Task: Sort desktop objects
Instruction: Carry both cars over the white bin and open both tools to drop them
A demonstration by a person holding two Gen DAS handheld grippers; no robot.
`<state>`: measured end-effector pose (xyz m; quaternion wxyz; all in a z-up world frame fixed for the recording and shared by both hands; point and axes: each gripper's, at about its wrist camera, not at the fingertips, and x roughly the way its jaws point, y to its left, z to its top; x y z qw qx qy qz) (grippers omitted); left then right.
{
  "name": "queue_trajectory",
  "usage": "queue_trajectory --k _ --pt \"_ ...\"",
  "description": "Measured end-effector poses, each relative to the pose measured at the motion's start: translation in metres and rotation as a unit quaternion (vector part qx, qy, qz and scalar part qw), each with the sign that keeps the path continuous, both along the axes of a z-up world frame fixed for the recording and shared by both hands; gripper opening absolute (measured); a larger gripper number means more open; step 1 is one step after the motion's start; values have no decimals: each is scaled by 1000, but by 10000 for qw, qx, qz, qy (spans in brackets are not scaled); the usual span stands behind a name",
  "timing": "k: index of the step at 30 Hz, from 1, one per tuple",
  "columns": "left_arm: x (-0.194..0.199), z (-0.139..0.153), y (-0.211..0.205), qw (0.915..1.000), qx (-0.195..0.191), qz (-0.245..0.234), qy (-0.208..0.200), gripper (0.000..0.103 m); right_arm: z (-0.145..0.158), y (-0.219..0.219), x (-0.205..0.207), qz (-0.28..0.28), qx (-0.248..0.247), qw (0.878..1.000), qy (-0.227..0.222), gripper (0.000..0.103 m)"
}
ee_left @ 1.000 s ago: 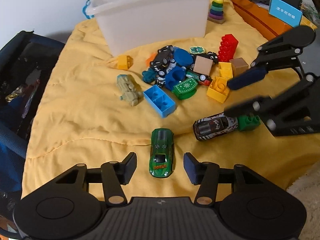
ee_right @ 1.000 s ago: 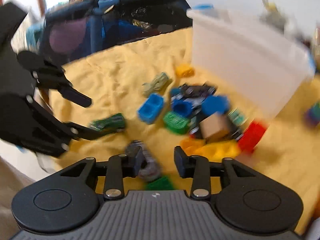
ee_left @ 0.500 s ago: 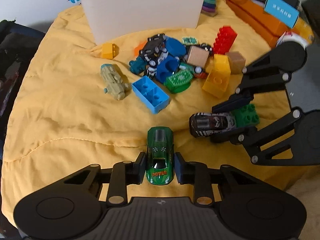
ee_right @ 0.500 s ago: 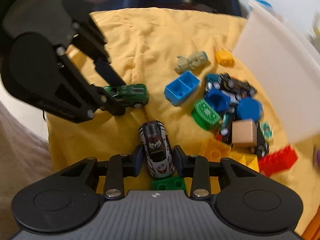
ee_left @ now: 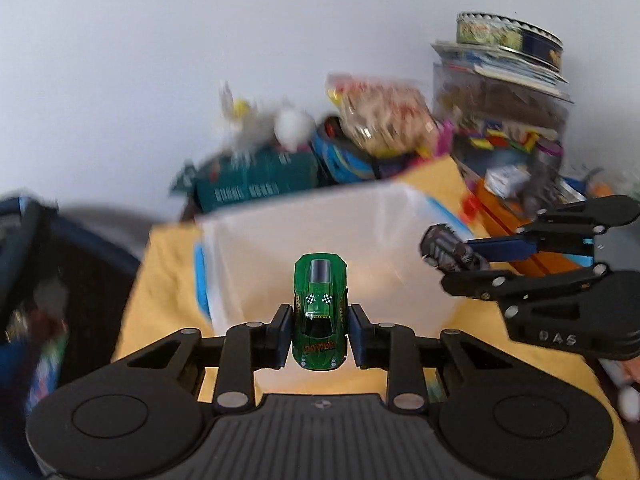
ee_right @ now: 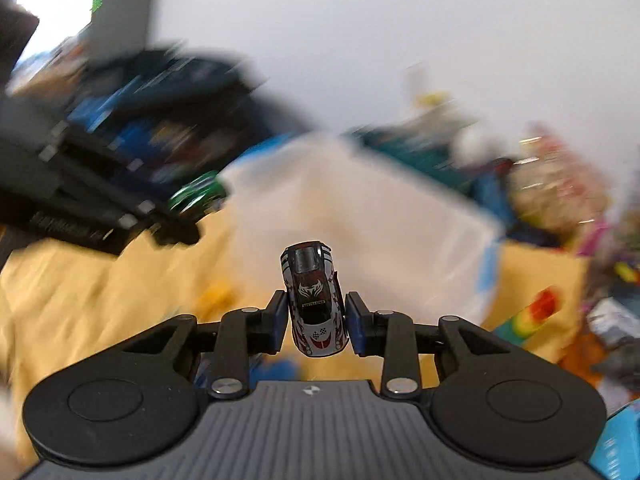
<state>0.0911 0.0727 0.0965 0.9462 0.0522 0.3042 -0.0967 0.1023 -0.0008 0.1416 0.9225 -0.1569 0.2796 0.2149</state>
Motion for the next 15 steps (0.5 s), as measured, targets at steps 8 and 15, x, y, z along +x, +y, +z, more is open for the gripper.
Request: queue_trajectory --k 8,15 --pt "73 -35 -4 9989 20 299 370 33 -8 -9 79 -1047 235 9939 271 35" --pt "34 -26 3 9996 -47 266 -14 45 -16 -16 67 -1151 320 9926 206 45"
